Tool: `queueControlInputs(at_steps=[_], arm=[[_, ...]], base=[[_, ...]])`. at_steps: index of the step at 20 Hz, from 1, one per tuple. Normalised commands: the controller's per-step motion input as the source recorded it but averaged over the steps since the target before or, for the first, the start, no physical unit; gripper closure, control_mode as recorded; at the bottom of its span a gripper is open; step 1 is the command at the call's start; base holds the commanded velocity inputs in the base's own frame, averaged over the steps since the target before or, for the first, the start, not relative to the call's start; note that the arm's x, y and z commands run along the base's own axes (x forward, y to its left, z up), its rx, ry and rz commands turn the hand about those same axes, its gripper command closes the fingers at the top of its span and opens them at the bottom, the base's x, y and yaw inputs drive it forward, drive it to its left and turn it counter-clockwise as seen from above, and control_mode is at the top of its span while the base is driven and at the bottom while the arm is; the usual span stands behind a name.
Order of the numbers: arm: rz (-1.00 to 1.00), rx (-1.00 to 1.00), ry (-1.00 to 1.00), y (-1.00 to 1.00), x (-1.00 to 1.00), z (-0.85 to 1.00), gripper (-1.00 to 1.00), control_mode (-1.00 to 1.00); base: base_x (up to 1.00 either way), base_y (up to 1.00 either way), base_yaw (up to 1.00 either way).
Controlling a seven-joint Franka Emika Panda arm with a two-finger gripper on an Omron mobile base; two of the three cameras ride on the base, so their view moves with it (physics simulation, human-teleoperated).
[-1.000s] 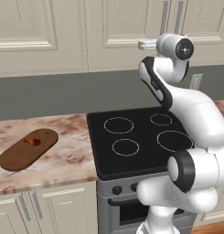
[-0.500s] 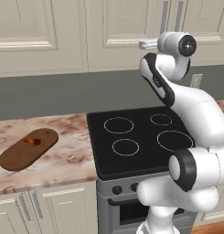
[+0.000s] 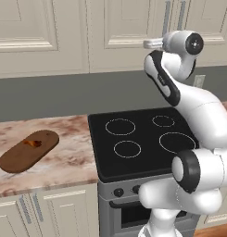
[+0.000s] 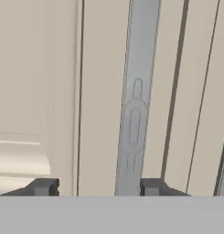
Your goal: Open the cabinet, retrieve the rolling pin, and place it next to the meat on the cutting board to prepare for tenderizing.
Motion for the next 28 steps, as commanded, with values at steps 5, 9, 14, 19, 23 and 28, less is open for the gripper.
queueControlInputs(at_steps=[5, 9, 14, 19, 23, 28], arm=[[0.02, 0.09, 0.00, -0.44, 0.00, 0.00, 1.00, -1.00], [0.01, 0.08, 0.00, -0.34, 0.03, 0.00, 1.00, -1.00], [0.00, 0.04, 0.00, -0.06, 0.10, 0.00, 1.00, -1.00], [0.01, 0.00, 0.00, 0.11, 0.02, 0.00, 1.00, -1.00], [0.04, 0.00, 0.00, 0.18, 0.00, 0.00, 1.00, -1.00], [0.03, 0.00, 0.03, 0.14, 0.02, 0.00, 1.00, -1.00]], base=[[0.00, 0.00, 0.00], [0.00, 0.00, 0.00], [0.00, 0.00, 0.00], [0.00, 0.00, 0.00], [0.00, 0.00, 0.00], [0.00, 0.00, 0.00]])
